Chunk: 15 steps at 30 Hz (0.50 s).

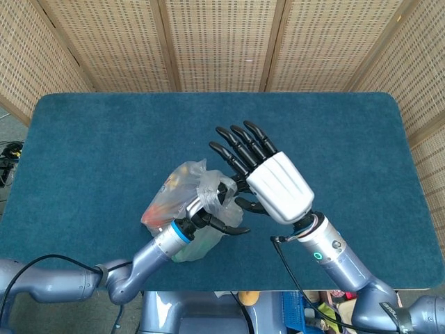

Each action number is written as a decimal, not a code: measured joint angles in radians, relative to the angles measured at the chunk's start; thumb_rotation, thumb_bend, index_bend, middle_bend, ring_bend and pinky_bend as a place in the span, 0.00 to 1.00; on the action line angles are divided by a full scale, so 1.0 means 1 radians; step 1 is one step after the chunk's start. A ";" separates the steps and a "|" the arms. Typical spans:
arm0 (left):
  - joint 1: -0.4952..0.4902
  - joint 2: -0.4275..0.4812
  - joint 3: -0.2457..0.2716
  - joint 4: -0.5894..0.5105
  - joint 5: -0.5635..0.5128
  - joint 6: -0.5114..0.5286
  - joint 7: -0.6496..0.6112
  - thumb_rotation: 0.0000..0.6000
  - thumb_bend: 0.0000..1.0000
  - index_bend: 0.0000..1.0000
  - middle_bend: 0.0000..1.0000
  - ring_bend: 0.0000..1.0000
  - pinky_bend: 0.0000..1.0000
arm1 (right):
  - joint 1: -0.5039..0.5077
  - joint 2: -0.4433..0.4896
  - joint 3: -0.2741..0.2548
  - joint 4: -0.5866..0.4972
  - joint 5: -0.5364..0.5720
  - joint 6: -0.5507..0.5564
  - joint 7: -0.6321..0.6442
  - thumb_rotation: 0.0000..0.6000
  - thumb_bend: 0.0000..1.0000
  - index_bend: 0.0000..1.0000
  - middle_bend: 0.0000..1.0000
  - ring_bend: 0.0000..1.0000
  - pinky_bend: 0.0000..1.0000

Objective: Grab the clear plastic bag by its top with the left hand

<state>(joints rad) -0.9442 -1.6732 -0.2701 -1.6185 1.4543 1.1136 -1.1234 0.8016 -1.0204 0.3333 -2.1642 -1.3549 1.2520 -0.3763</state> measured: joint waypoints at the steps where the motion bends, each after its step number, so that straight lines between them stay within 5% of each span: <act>1: 0.002 -0.003 -0.003 -0.001 -0.001 0.005 0.002 1.00 0.19 0.19 0.20 0.23 0.23 | -0.012 0.008 -0.007 0.000 -0.016 0.005 0.009 1.00 0.00 0.00 0.00 0.00 0.00; 9: 0.027 -0.009 -0.023 -0.013 -0.002 0.041 -0.024 1.00 0.19 0.19 0.19 0.22 0.23 | -0.141 0.069 -0.076 0.047 -0.162 0.108 0.096 1.00 0.00 0.00 0.00 0.00 0.00; 15: 0.051 0.044 -0.045 -0.052 0.007 0.051 -0.119 1.00 0.19 0.19 0.19 0.22 0.23 | -0.251 0.068 -0.123 0.218 -0.197 0.215 0.186 1.00 0.00 0.00 0.00 0.00 0.00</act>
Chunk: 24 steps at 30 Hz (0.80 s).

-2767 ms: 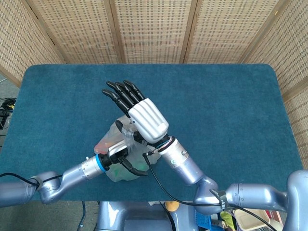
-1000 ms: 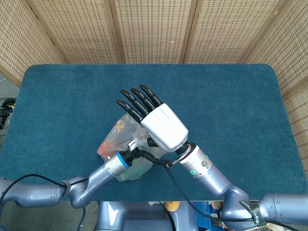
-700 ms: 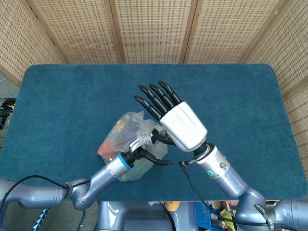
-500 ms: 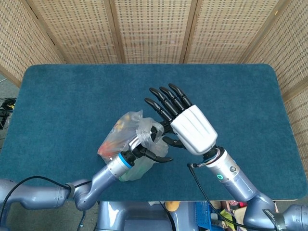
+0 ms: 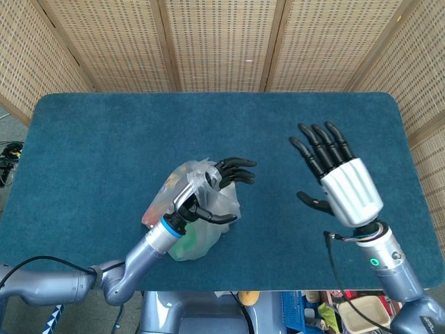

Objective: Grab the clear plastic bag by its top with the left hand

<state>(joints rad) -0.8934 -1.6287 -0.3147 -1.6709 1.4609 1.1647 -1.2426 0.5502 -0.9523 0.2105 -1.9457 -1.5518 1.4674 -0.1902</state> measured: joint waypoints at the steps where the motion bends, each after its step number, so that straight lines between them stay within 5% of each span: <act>1: 0.005 0.013 -0.004 -0.007 0.004 0.002 -0.019 1.00 0.18 0.18 0.19 0.22 0.23 | -0.011 -0.004 -0.006 0.032 0.002 0.006 0.021 1.00 0.00 0.00 0.00 0.00 0.00; 10: 0.030 0.075 -0.038 -0.056 0.011 0.013 -0.153 0.98 0.06 0.18 0.20 0.21 0.24 | -0.089 -0.123 -0.062 0.338 0.037 0.008 0.181 1.00 0.00 0.00 0.00 0.00 0.00; 19: 0.054 0.134 -0.109 -0.142 -0.037 0.030 -0.241 0.97 0.05 0.28 0.42 0.34 0.25 | -0.168 -0.310 -0.124 0.514 0.019 0.047 0.233 1.00 0.00 0.00 0.00 0.00 0.00; 24: 0.069 0.163 -0.158 -0.181 -0.099 0.030 -0.256 0.99 0.05 0.40 0.59 0.51 0.38 | -0.213 -0.373 -0.147 0.542 -0.013 0.098 0.245 1.00 0.00 0.00 0.00 0.00 0.00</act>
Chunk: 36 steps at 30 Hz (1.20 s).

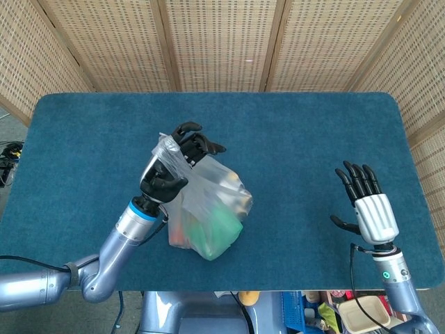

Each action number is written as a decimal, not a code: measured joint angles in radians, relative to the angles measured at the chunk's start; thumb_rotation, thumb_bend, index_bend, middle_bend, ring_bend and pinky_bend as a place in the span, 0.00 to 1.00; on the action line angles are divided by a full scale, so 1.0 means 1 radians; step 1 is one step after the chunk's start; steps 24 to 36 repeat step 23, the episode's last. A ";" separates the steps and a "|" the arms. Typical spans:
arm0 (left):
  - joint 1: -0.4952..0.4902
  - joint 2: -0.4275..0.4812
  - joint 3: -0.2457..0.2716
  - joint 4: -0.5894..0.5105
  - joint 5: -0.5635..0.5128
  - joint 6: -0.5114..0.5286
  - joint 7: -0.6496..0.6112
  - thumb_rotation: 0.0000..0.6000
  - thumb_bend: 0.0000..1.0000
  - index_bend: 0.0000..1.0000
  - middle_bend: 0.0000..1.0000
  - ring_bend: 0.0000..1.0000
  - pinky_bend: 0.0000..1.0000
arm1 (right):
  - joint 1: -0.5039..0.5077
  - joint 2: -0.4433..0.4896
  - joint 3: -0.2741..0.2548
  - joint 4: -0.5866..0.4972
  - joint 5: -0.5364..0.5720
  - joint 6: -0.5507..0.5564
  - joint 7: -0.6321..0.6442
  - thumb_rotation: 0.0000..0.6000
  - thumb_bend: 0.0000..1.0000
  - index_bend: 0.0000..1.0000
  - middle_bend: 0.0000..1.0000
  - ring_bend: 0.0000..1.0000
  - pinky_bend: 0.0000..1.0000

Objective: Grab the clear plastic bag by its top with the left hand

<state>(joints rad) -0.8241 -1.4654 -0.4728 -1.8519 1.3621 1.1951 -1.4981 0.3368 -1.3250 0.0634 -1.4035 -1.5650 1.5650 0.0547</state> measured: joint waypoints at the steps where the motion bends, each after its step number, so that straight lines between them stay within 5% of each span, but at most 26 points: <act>1: 0.004 0.010 -0.012 -0.010 -0.014 -0.001 0.002 1.00 0.05 0.43 0.62 0.54 0.41 | -0.006 -0.005 -0.002 0.000 -0.004 0.007 0.000 1.00 0.00 0.00 0.00 0.00 0.00; 8: 0.013 0.093 -0.067 -0.057 -0.063 -0.028 0.106 1.00 0.01 0.68 0.84 0.78 0.76 | -0.047 -0.033 -0.007 -0.037 -0.036 0.058 -0.015 1.00 0.00 0.00 0.00 0.00 0.00; 10: 0.013 0.137 -0.083 -0.073 -0.076 -0.051 0.156 1.00 0.07 0.76 0.90 0.83 0.86 | -0.052 -0.037 -0.005 -0.042 -0.040 0.060 -0.016 1.00 0.00 0.00 0.00 0.00 0.00; 13: 0.012 0.216 -0.106 -0.104 -0.101 -0.102 0.228 1.00 0.41 0.87 0.96 0.89 0.94 | -0.056 -0.043 0.000 -0.041 -0.044 0.061 -0.013 1.00 0.00 0.00 0.00 0.00 0.00; 15: 0.012 0.266 -0.120 -0.126 -0.120 -0.134 0.265 1.00 0.73 0.92 0.99 0.92 0.97 | -0.059 -0.046 0.002 -0.039 -0.045 0.061 -0.008 1.00 0.00 0.00 0.00 0.00 0.00; 18: 0.012 0.349 -0.140 -0.163 -0.152 -0.185 0.332 1.00 0.90 0.96 1.00 0.94 1.00 | -0.065 -0.051 0.002 -0.034 -0.051 0.062 0.003 1.00 0.00 0.00 0.00 0.00 0.00; 23: 0.022 0.483 -0.169 -0.223 -0.191 -0.256 0.414 1.00 0.94 0.97 1.00 0.95 1.00 | -0.072 -0.052 0.003 -0.034 -0.067 0.066 0.004 1.00 0.00 0.00 0.00 0.00 0.00; 36: 0.022 0.483 -0.169 -0.223 -0.191 -0.256 0.414 1.00 0.94 0.97 1.00 0.95 1.00 | -0.072 -0.052 0.003 -0.034 -0.067 0.066 0.004 1.00 0.00 0.00 0.00 0.00 0.00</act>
